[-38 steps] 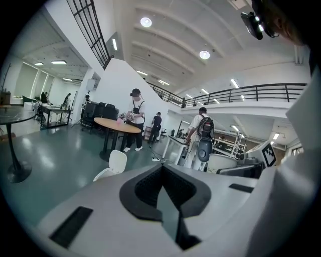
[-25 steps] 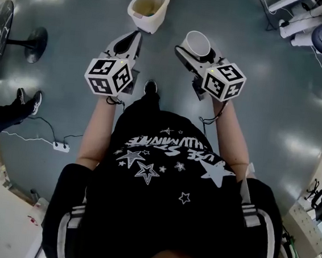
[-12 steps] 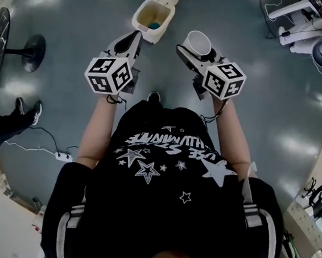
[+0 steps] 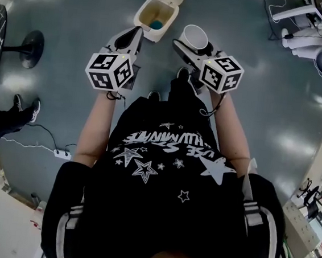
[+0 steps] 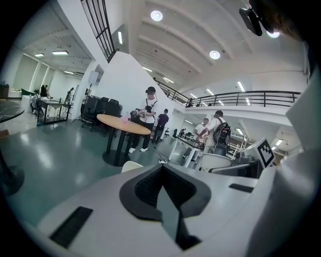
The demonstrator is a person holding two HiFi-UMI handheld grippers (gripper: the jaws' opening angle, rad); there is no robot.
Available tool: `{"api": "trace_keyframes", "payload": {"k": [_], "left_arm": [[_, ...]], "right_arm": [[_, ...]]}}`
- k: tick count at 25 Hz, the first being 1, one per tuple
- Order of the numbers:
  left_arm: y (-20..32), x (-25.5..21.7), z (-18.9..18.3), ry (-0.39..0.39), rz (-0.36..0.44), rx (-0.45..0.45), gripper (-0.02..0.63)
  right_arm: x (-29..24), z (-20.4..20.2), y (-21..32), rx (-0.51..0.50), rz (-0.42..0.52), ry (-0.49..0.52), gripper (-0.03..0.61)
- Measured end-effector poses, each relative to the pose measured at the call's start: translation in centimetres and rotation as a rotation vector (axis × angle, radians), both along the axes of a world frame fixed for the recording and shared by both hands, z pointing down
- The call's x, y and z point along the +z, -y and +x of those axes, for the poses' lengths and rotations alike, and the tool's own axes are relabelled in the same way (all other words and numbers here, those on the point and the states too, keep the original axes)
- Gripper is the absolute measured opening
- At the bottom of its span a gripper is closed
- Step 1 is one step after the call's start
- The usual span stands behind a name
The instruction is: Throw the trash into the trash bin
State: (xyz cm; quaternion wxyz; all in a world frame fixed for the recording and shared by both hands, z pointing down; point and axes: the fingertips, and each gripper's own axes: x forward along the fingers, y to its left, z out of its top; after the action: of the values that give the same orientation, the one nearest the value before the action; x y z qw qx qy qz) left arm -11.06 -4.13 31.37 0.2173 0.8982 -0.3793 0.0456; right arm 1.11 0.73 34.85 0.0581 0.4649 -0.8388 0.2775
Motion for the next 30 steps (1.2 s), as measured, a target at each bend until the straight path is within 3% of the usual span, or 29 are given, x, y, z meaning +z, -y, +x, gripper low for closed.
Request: {"api": "trace_keyframes", "payload": {"k": [10,17,22,30], "left_arm": [[5.4,0.7,1.5,0.055,0.0,-0.083,0.011],[9.9,2.0,4.5,0.072,-0.025,-0.157,0.011],[13.3,3.9,6.3,0.134,-0.056,-0.207,0.011],[16.2,5.3,7.1,0.166,-0.067,-0.329,0.011]], "right_arm": [[1.2,1.9,7.4,-0.096,0.005,0.021,0.324],[2.5,5.4,12.8,-0.167,-0.031,0.018,0.324],[4.3,8.2,16.9,-0.202,-0.077,0.039,0.324],[7.4,8.9,20.5,-0.323,-0.113,0.042,0.324]]}}
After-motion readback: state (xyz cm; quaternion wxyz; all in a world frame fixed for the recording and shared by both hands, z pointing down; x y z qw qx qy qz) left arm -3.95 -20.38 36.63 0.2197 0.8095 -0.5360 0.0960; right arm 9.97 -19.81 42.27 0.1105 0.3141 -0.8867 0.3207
